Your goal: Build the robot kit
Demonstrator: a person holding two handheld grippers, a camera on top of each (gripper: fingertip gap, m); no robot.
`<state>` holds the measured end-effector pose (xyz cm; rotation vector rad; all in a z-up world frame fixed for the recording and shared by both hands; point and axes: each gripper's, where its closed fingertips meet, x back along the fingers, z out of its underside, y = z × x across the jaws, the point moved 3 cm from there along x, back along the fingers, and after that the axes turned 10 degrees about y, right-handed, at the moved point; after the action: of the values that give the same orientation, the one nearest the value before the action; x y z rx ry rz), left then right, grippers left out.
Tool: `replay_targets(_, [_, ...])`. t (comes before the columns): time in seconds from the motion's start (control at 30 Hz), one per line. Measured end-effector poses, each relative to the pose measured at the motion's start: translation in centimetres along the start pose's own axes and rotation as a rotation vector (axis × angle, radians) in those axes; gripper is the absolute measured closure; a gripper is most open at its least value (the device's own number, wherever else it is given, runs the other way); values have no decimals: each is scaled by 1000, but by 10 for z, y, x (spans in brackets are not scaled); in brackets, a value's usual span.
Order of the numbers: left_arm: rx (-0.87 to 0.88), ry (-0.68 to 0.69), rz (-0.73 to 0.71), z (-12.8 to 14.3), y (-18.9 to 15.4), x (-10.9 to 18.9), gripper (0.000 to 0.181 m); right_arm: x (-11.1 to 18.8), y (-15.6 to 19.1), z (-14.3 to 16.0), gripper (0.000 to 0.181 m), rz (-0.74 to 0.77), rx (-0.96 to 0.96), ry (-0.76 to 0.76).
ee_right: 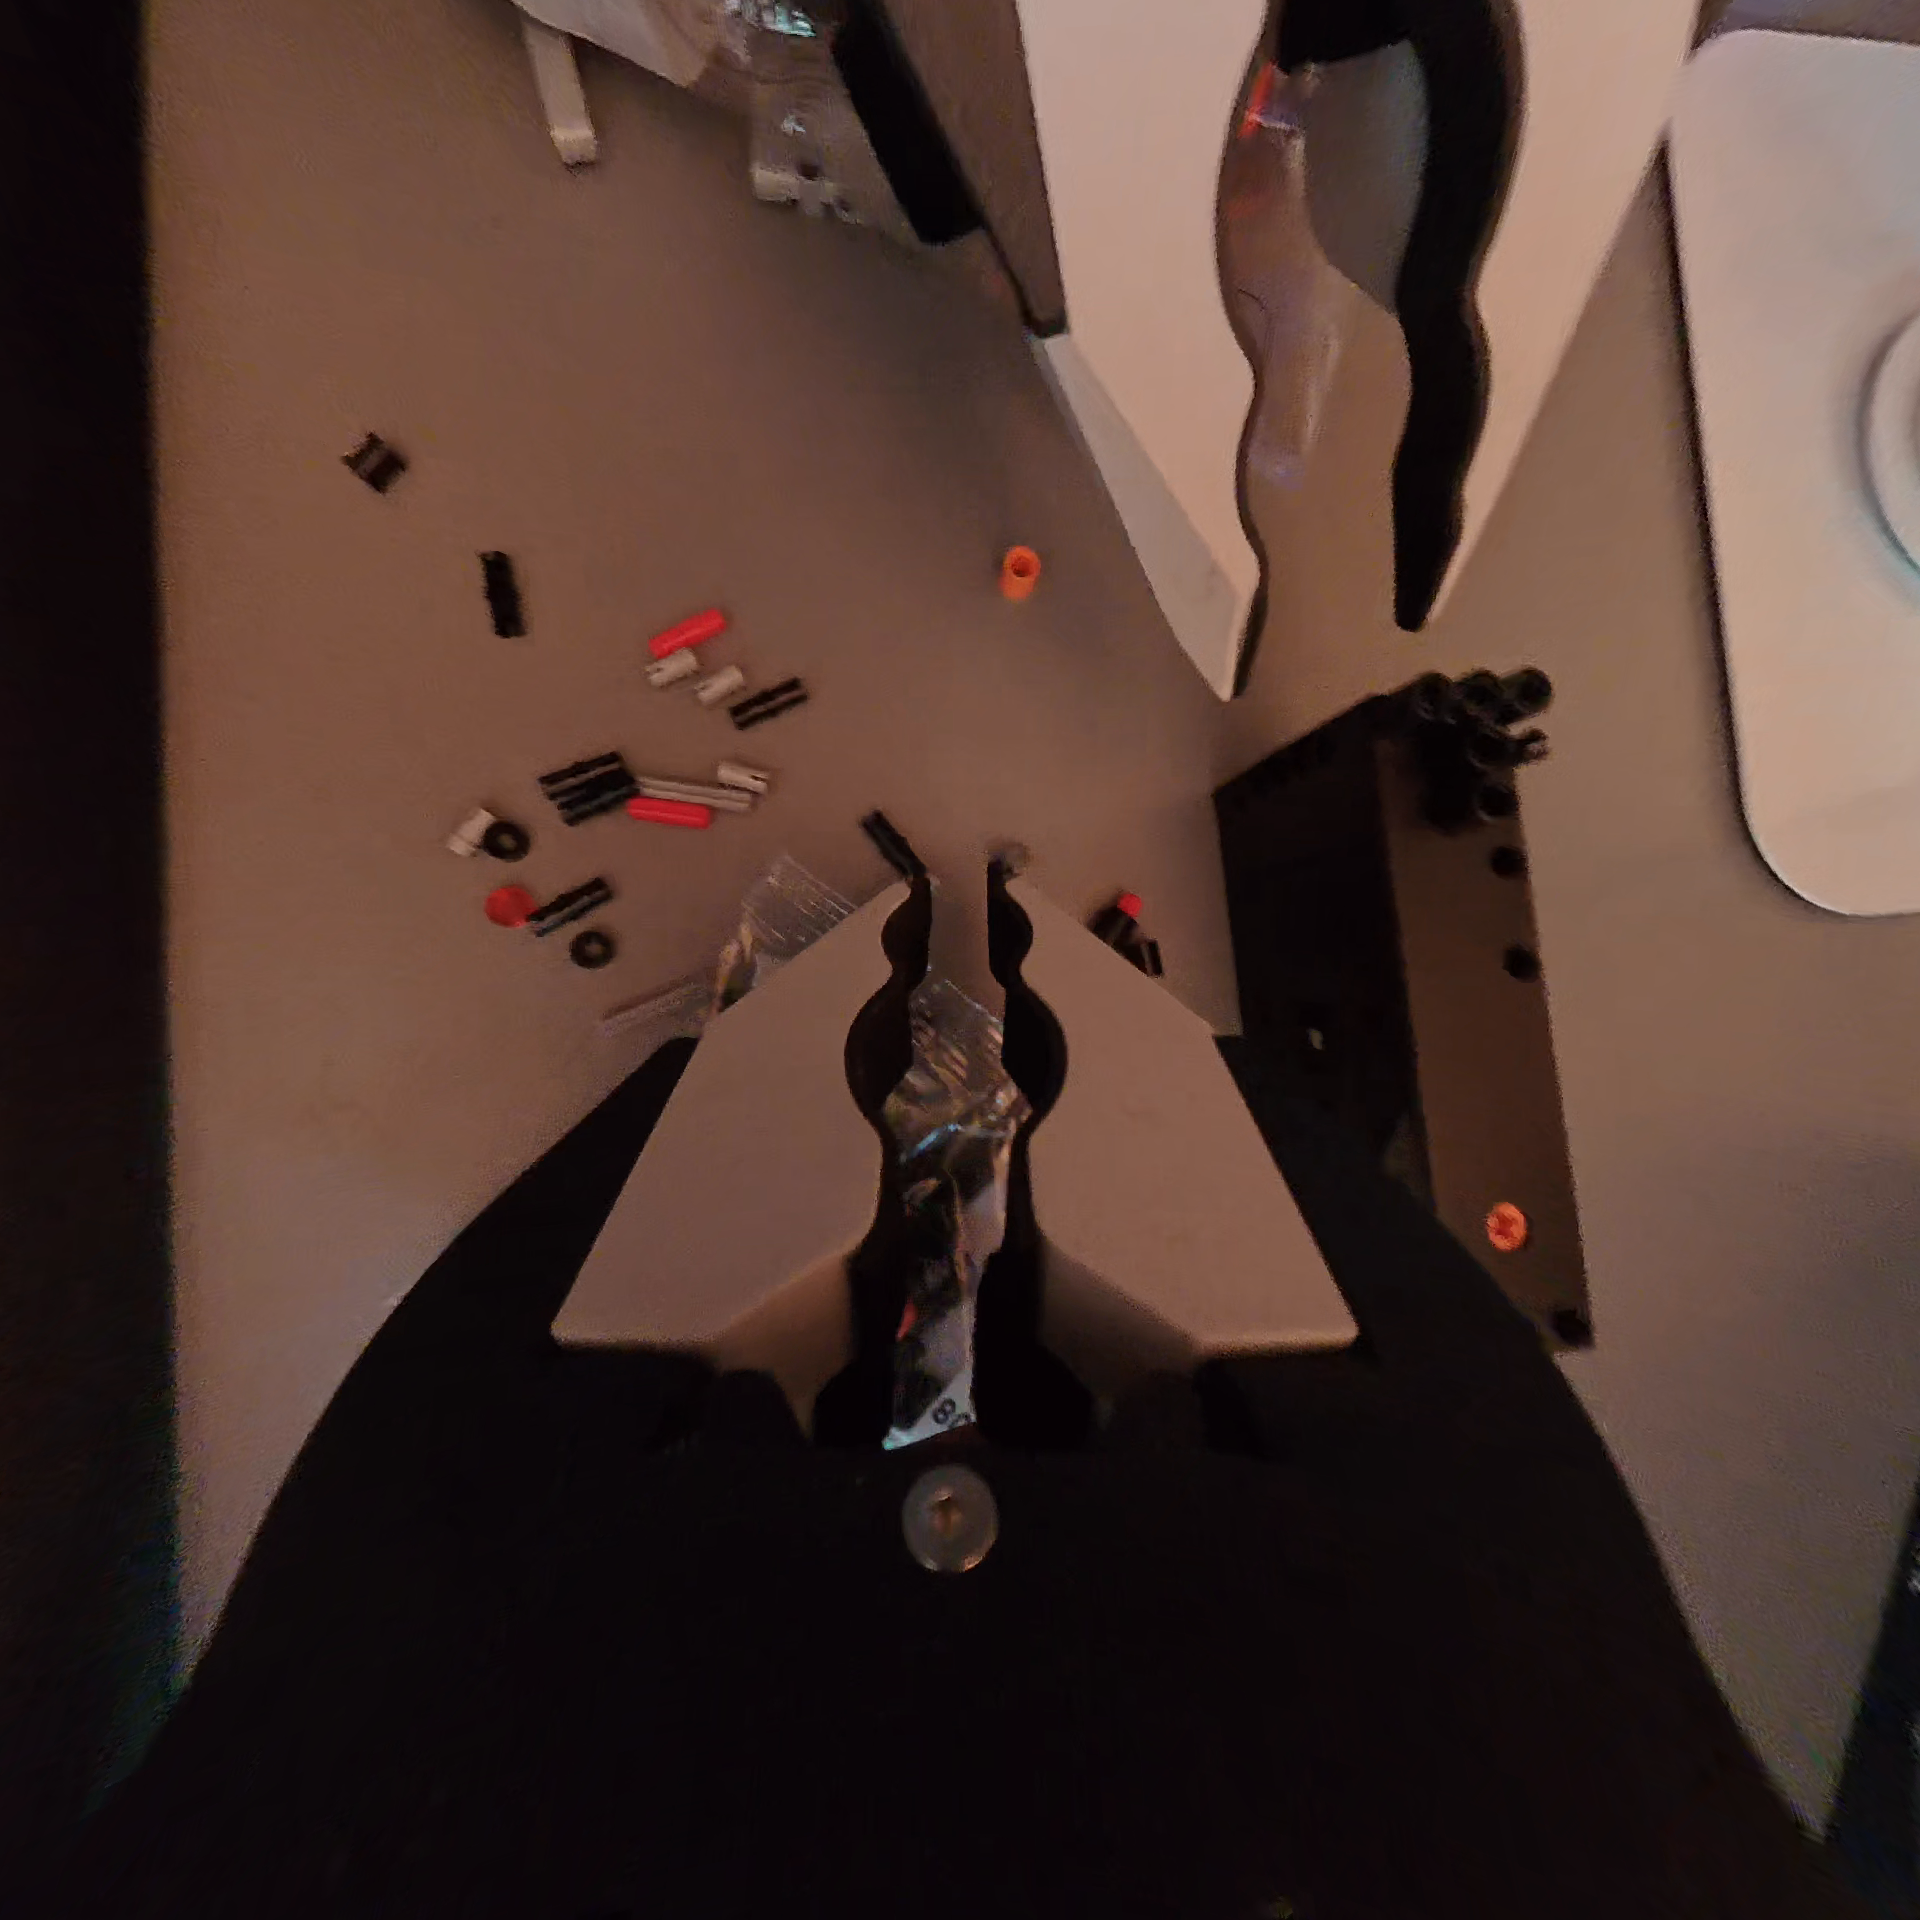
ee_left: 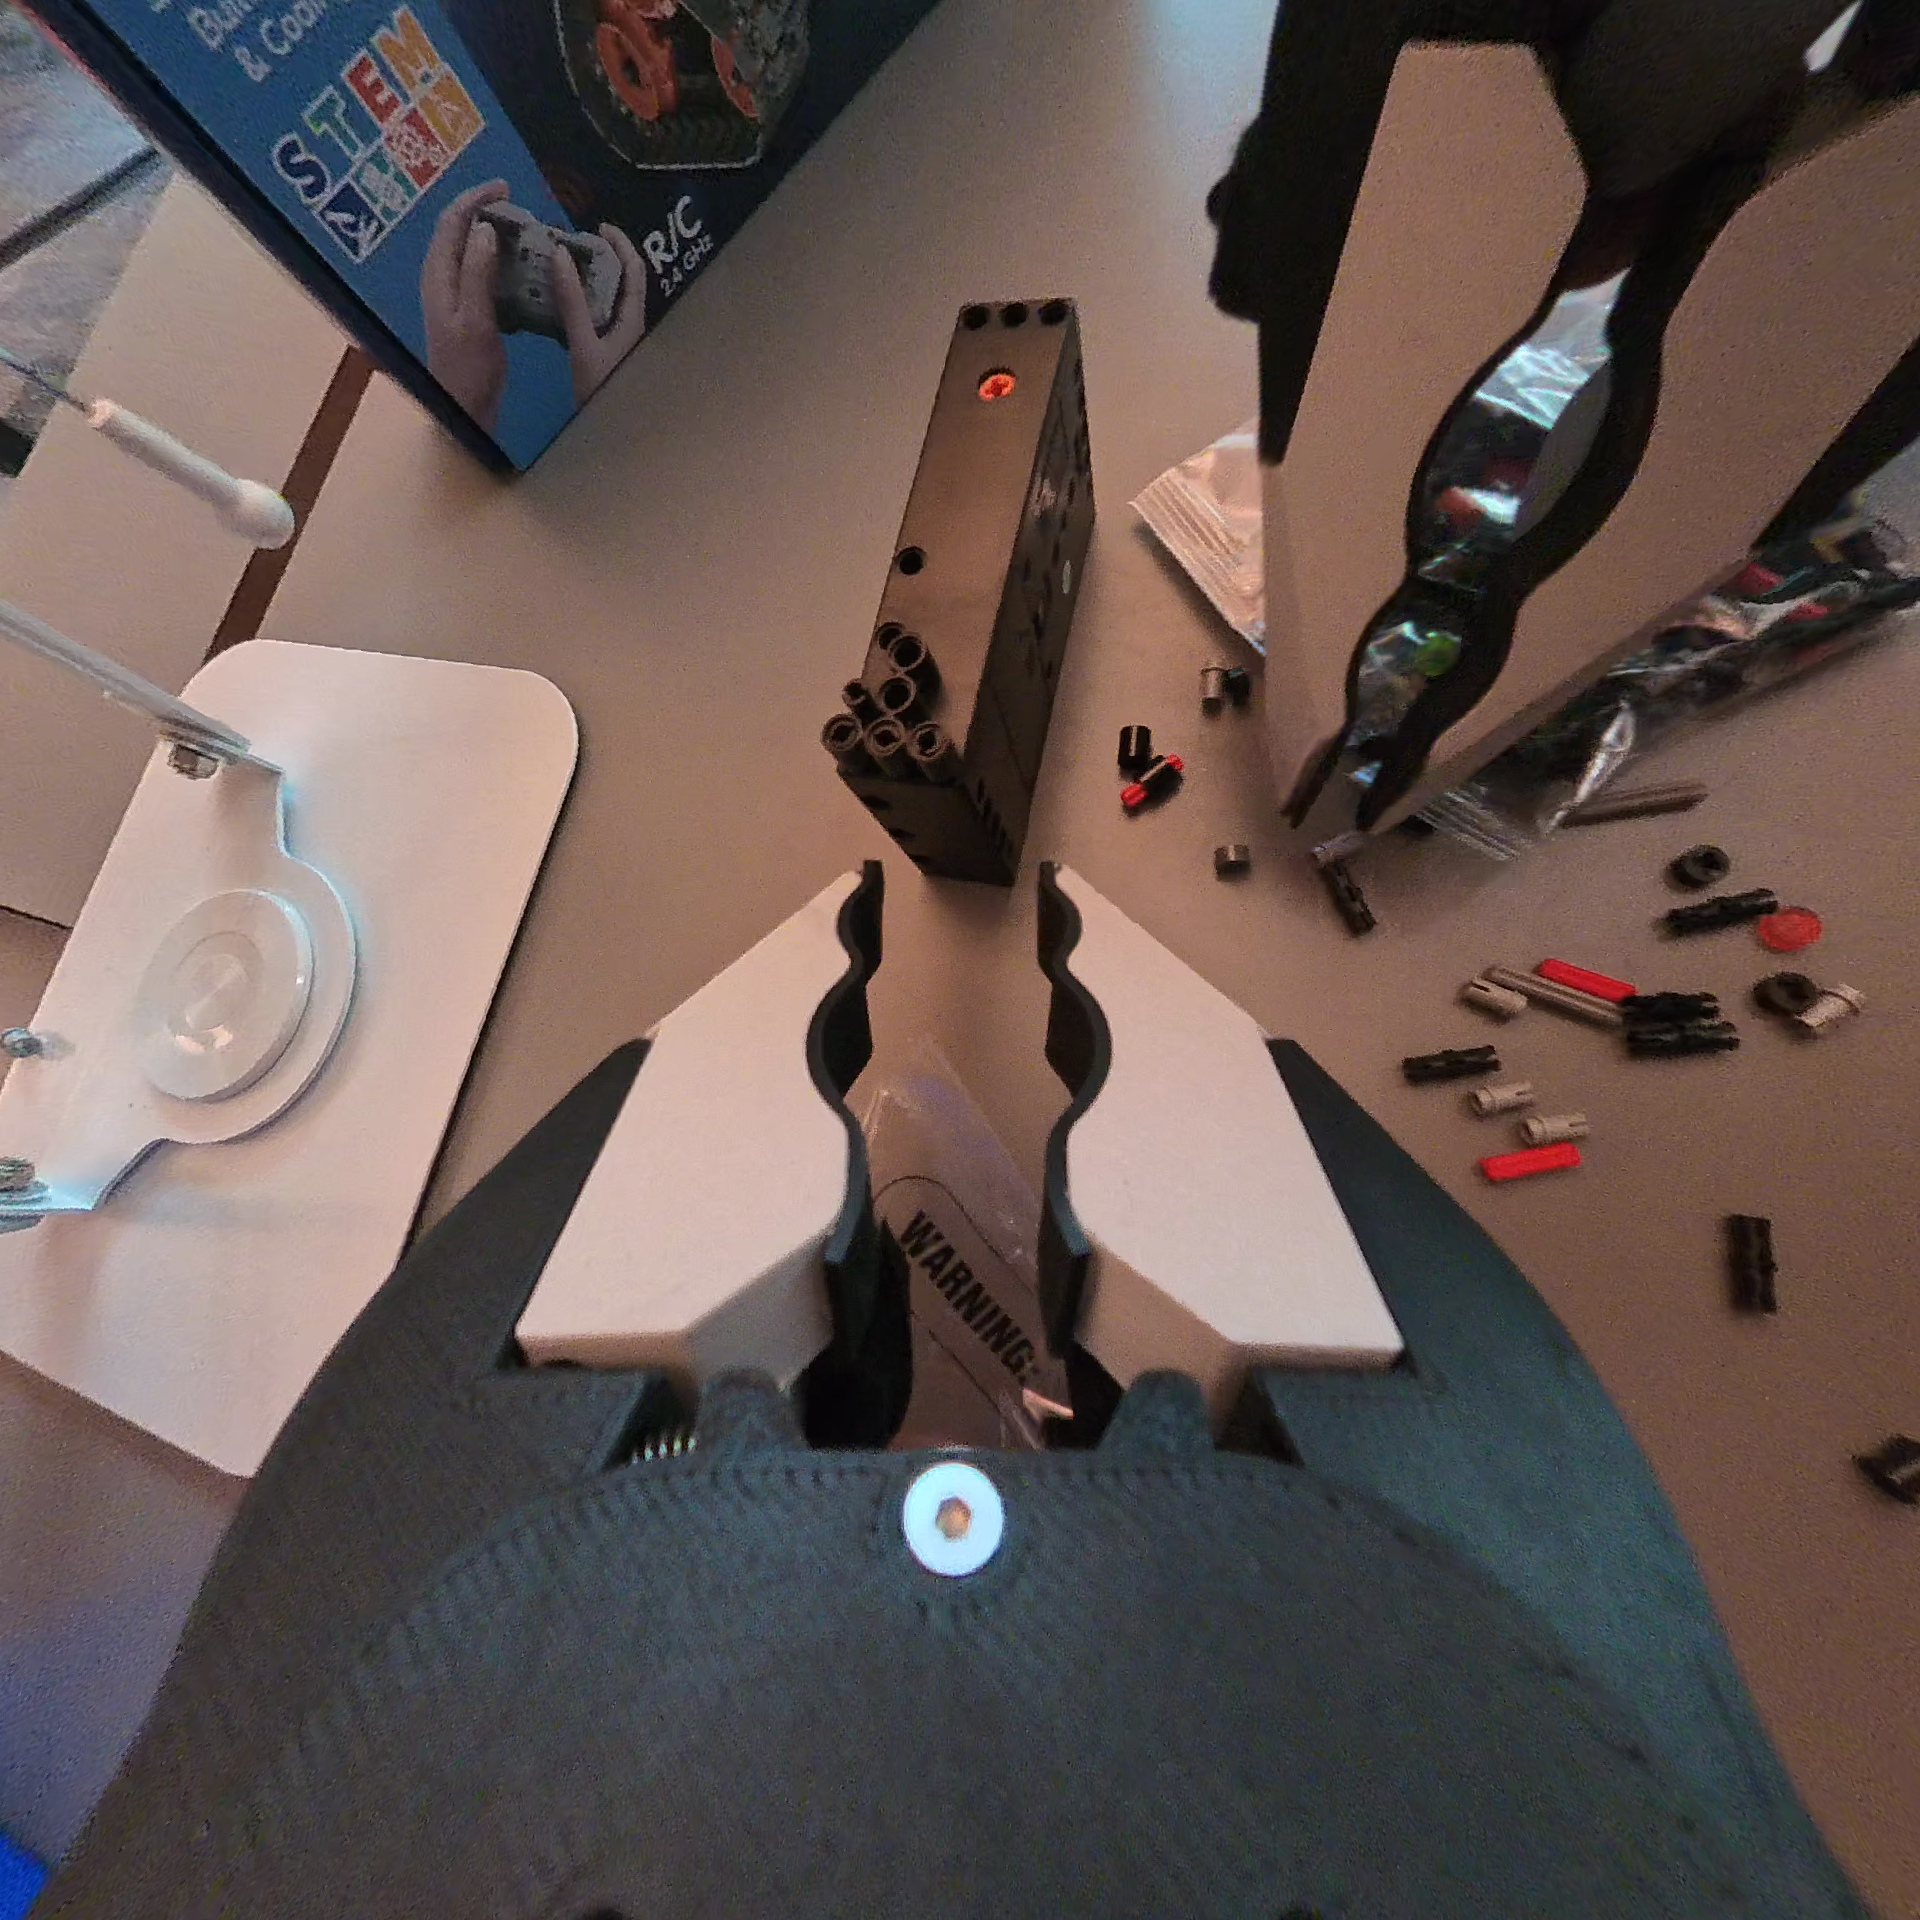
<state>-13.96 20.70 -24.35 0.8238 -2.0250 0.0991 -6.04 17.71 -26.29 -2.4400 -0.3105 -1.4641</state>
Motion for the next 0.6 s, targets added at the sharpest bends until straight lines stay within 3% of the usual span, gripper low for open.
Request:
replay_targets(0.37, [-46,14,38,0,-12,1,154,-17,6,-2,179,-47,54,29])
replay_targets(0.6, [-263,-73,41,-16,-39,21,156,18,-10,-12,179,-77,-137,-170])
